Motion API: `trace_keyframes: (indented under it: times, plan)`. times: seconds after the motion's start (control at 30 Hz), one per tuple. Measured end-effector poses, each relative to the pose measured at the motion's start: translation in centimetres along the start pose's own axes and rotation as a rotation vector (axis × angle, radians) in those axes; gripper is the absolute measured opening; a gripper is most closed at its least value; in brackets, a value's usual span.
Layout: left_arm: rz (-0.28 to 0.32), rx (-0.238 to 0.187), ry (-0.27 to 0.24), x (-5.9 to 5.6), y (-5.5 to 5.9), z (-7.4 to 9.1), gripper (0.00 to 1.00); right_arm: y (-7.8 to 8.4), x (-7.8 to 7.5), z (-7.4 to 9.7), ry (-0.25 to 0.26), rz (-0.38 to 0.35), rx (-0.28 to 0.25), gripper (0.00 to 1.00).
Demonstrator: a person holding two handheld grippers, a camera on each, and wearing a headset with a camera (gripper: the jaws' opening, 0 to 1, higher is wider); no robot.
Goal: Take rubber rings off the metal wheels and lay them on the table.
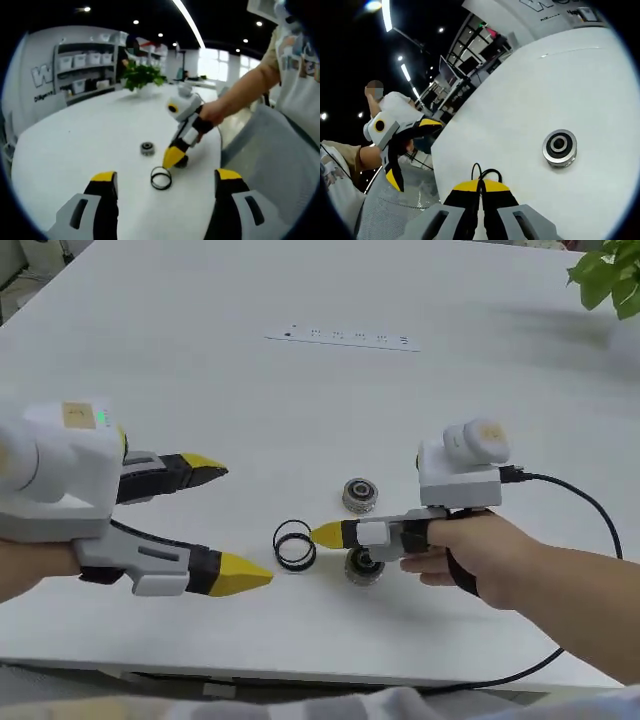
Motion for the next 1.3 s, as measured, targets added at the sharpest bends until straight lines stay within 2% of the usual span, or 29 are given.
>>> trace_keyframes:
  times: [0.5, 0.9, 1.13, 1.3]
  plan:
    - [0.009, 0.010, -0.006, 0.1, 0.4, -0.1, 0.79, 0.1, -1.0, 0.0, 0.028, 0.007, 0.034, 0.00]
    - [0.010, 0.022, -0.004, 0.1, 0.5, -0.1, 0.78, -0.1, -0.7, -0.2, 0.058, 0.109, 0.081, 0.02]
    - [0.010, 0.029, -0.005, 0.1, 0.6, -0.1, 0.78, 0.1, -0.1, -0.3, 0.075, 0.176, 0.108, 0.11]
    - [0.008, 0.033, -0.004, 0.0, 0.5, 0.0, 0.78, 0.0, 0.1, -0.1, 0.074, 0.210, 0.109, 0.17]
Point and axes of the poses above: the centre of the closed fingertips' face, and the gripper's own axes: z roughly backward along the fingers, x roughly to its left, y roughly out of its underside, the point moved 8 cm from there along z, roughly backward along the fingers, and after that the axes turned 8 degrees about z, right-handed, at the moved point
